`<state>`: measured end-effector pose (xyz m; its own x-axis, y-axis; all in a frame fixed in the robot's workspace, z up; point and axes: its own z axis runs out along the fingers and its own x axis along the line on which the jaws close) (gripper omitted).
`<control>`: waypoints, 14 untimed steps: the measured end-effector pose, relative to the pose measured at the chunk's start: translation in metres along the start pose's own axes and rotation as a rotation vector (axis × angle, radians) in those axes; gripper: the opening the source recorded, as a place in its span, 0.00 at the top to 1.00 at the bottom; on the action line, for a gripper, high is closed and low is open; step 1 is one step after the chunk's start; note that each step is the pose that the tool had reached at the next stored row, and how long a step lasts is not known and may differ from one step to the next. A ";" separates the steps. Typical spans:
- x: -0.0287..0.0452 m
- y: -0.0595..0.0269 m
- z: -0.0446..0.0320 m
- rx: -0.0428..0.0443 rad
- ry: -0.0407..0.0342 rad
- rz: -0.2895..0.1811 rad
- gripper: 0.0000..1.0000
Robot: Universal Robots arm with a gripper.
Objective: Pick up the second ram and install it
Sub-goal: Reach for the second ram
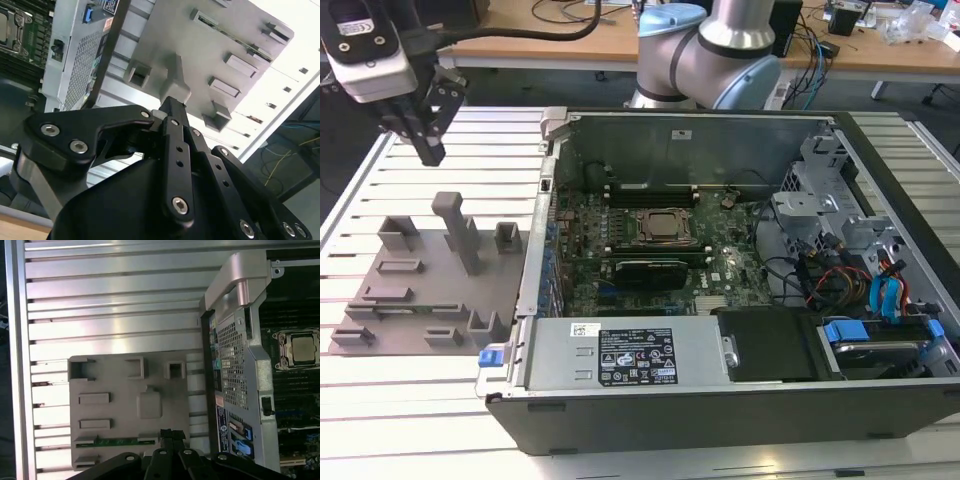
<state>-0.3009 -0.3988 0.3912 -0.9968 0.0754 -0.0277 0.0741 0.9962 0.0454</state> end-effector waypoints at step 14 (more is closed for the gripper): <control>0.0401 -0.0031 0.0006 0.0000 0.0000 0.000 0.90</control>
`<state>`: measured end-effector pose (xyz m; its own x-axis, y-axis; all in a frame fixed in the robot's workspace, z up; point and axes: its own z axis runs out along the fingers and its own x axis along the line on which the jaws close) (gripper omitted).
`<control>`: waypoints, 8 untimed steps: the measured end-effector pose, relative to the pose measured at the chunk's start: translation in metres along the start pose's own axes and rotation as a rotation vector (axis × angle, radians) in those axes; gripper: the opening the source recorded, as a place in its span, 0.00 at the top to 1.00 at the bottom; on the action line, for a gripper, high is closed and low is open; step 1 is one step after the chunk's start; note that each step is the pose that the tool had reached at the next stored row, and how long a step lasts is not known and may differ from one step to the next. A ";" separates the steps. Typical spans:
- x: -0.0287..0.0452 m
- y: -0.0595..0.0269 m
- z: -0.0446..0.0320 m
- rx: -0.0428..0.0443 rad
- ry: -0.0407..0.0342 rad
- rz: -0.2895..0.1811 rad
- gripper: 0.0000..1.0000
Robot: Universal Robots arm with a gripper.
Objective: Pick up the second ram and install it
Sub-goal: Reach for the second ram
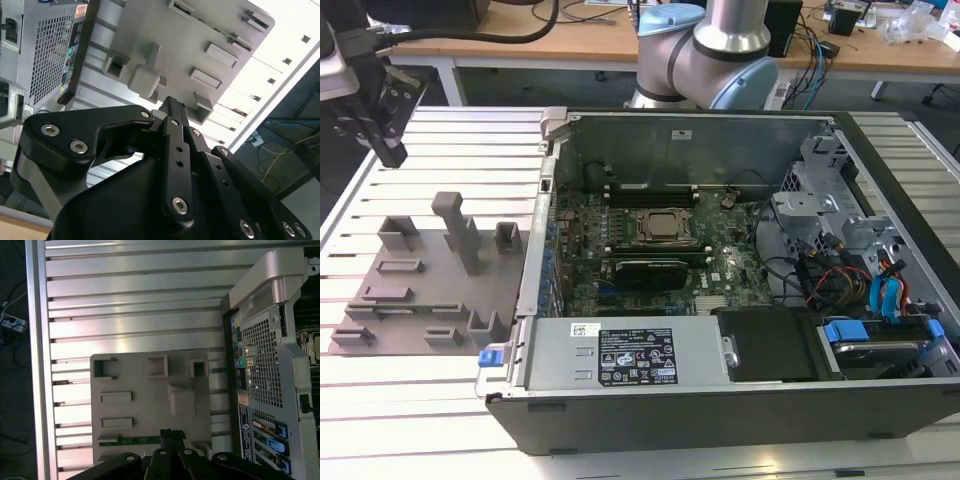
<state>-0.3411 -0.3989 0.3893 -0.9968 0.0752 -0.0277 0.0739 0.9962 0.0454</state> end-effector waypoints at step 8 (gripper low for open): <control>0.0195 -0.0015 0.0005 0.0000 0.0000 0.000 0.90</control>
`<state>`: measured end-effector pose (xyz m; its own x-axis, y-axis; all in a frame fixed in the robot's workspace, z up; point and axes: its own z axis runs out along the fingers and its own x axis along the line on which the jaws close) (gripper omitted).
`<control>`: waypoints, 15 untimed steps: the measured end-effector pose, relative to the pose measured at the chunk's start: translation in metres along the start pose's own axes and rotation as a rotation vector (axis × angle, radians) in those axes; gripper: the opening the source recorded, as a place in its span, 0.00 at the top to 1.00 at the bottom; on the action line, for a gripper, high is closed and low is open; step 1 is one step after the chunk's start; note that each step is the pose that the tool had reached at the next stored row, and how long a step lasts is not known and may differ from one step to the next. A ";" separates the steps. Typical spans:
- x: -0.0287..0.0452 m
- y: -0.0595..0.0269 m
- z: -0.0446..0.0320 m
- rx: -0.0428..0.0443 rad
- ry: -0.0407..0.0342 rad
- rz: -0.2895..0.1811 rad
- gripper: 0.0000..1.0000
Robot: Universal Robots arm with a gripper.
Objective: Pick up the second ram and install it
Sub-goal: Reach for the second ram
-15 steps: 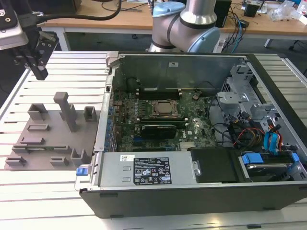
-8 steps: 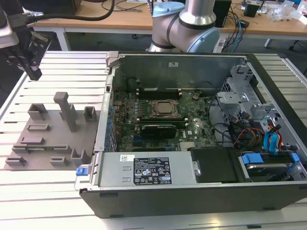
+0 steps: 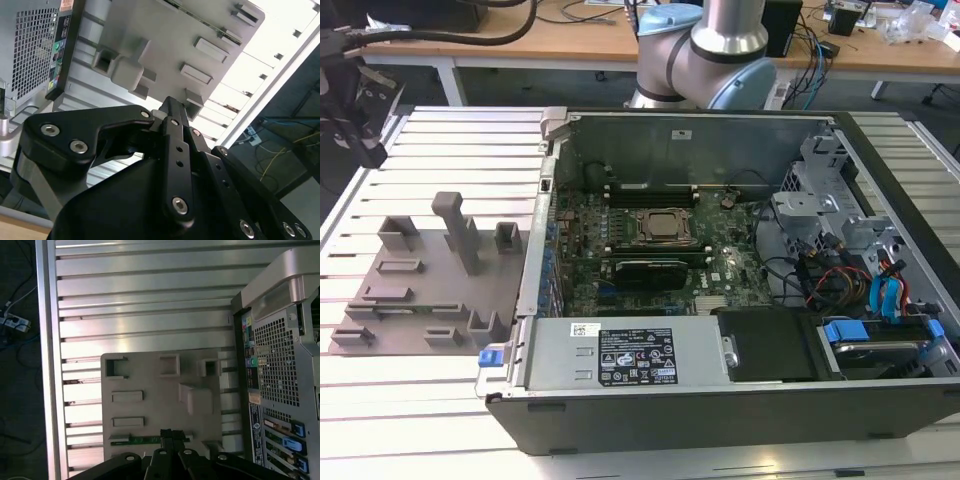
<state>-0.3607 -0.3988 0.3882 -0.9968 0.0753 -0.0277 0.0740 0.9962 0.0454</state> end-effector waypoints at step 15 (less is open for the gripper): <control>0.0331 -0.0083 0.0025 0.0001 0.0000 0.000 0.90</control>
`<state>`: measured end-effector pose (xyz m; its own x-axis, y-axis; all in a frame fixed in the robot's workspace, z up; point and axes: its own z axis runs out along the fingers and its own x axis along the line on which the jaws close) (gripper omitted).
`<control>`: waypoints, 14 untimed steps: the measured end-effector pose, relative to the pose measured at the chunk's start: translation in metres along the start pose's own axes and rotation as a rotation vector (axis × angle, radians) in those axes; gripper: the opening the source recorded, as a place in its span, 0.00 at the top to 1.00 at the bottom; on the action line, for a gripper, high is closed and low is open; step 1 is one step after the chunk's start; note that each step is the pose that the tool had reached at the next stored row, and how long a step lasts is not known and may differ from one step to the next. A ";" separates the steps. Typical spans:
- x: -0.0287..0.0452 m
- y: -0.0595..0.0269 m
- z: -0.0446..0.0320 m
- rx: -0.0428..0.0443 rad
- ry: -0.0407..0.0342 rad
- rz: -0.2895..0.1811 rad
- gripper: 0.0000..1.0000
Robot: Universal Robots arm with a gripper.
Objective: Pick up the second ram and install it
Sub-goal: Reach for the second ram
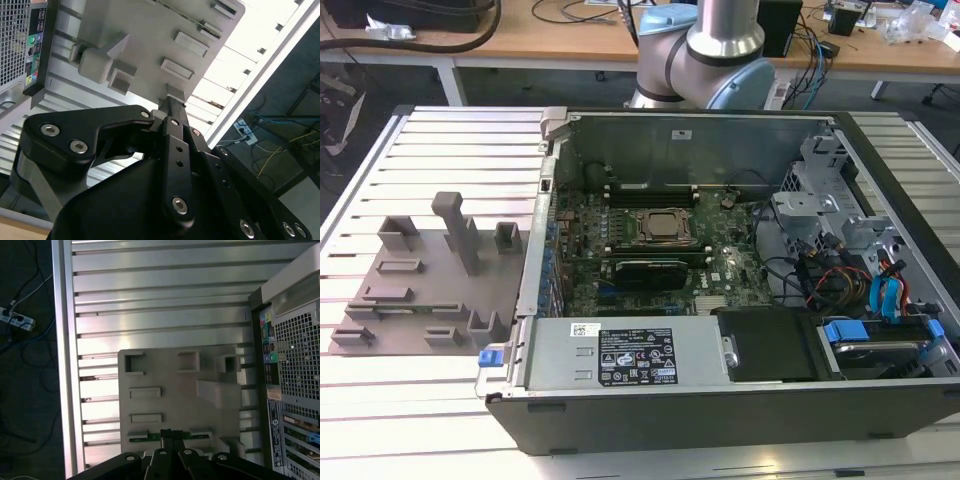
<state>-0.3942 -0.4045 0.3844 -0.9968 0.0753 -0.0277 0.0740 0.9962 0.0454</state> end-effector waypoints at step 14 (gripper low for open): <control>0.0125 -0.0292 0.0082 0.0007 0.0004 0.000 0.90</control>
<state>-0.4085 -0.4323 0.3746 -0.9968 0.0753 -0.0274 0.0740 0.9963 0.0447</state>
